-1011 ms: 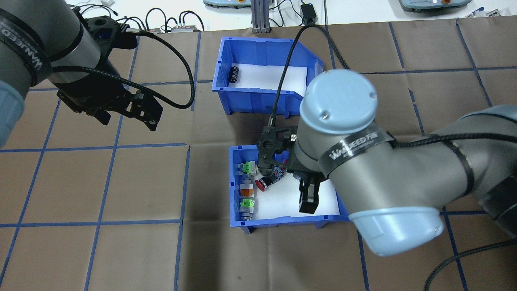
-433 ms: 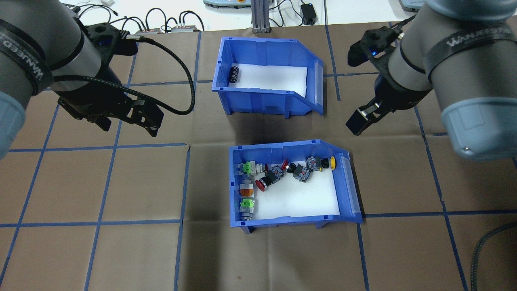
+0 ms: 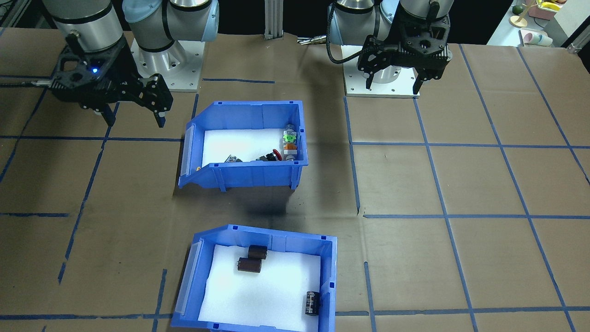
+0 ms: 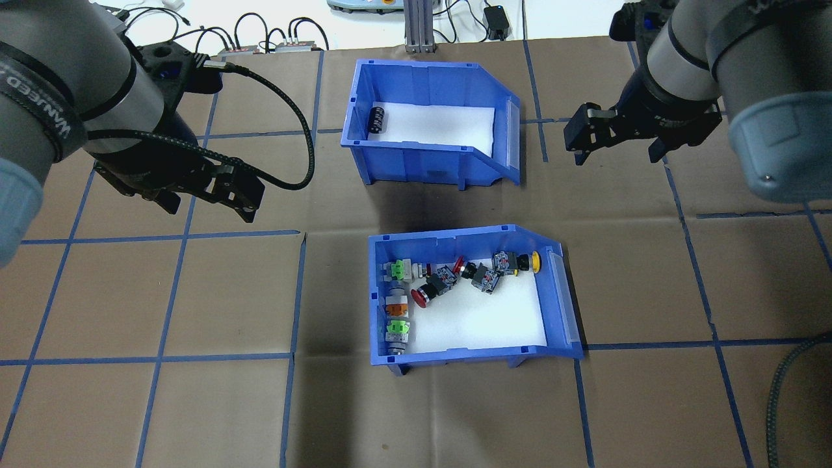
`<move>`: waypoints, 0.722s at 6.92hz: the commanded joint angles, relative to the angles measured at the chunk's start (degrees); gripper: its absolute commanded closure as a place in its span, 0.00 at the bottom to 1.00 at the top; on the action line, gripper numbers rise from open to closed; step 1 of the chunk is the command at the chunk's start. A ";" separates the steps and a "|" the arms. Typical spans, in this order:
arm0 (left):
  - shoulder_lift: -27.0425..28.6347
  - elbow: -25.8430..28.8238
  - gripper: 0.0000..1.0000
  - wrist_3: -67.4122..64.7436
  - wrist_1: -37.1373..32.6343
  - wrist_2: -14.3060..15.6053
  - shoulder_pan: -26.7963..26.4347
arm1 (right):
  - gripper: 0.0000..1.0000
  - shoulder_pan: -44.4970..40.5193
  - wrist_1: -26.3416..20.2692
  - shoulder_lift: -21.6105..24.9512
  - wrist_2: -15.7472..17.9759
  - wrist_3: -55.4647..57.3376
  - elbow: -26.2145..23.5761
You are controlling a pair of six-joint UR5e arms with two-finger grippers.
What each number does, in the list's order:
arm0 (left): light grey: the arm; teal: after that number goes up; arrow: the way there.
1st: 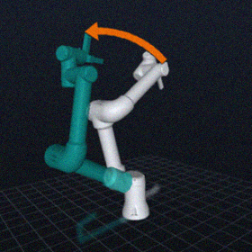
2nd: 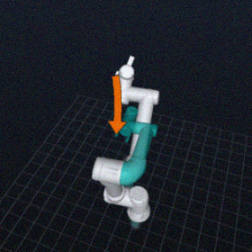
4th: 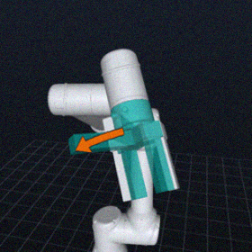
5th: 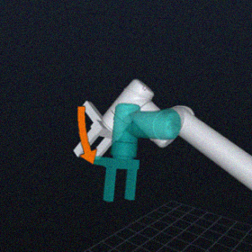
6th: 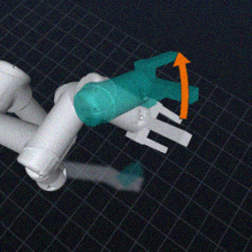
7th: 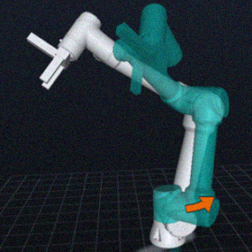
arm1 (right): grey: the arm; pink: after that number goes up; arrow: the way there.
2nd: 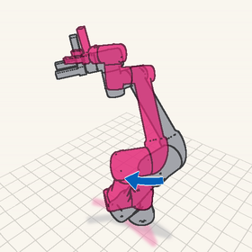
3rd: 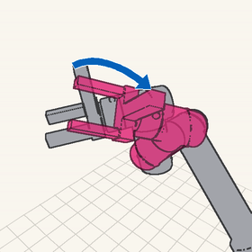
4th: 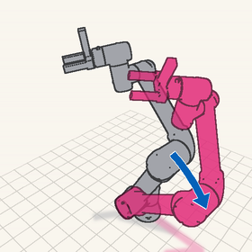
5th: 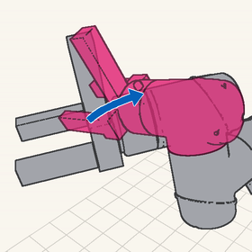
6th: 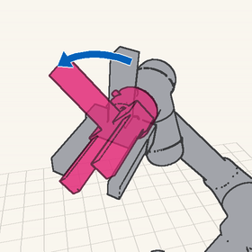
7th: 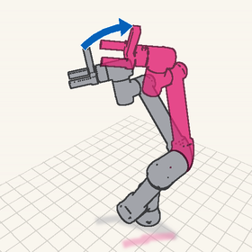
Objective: Place battery box in front
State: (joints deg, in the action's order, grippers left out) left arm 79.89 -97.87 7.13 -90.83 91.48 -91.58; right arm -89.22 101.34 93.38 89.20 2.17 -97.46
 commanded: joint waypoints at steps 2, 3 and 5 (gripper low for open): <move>0.17 -0.04 0.00 -0.01 0.13 0.01 0.00 | 0.00 -0.08 -1.57 -3.82 0.54 2.31 2.97; 0.17 -0.04 0.00 -0.09 0.13 0.01 0.00 | 0.00 -0.08 -4.11 -4.08 0.54 2.31 4.54; 0.35 -0.04 0.00 -0.09 0.39 0.10 0.00 | 0.00 0.01 -4.92 -4.53 0.10 2.31 5.26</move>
State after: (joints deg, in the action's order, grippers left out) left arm 80.15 -97.91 7.04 -90.63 91.51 -91.58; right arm -89.28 96.97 89.01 89.51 4.48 -92.61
